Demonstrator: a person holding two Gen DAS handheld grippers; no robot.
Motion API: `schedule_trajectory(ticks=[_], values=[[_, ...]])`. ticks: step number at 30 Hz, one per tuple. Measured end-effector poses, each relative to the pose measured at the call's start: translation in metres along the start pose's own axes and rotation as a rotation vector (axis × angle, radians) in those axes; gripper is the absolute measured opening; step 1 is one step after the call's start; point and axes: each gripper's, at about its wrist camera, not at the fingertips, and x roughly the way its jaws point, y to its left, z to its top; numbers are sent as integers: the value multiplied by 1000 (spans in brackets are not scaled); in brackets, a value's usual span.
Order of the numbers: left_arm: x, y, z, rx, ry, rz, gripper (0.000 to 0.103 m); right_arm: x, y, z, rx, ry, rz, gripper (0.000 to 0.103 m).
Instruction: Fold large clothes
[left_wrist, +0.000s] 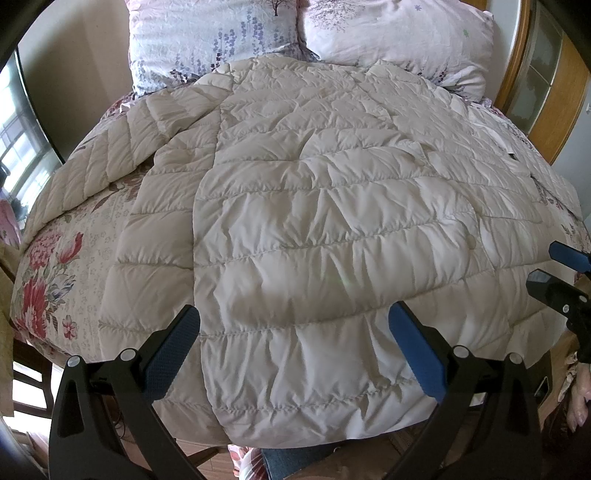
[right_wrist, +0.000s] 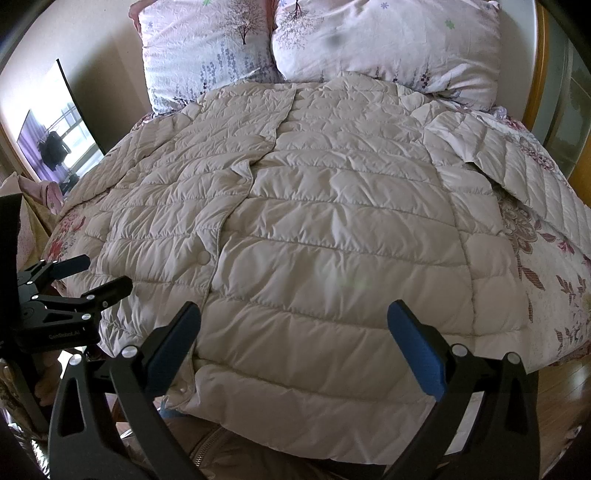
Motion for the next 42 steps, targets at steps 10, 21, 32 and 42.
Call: schedule_trajectory(ticks=[10, 21, 32, 42], values=[[0, 5, 4, 8, -1, -21, 102, 0, -6, 5, 22, -14, 11, 101], [2, 14, 29, -9, -8, -144, 102, -12, -101, 24, 375, -206, 78, 101], [10, 33, 67, -76, -86, -257, 102, -29, -303, -17, 1130, -376, 35, 72], [21, 48, 112, -116, -199, -186, 102, -40, -410, -55, 1387, -439, -116, 43]])
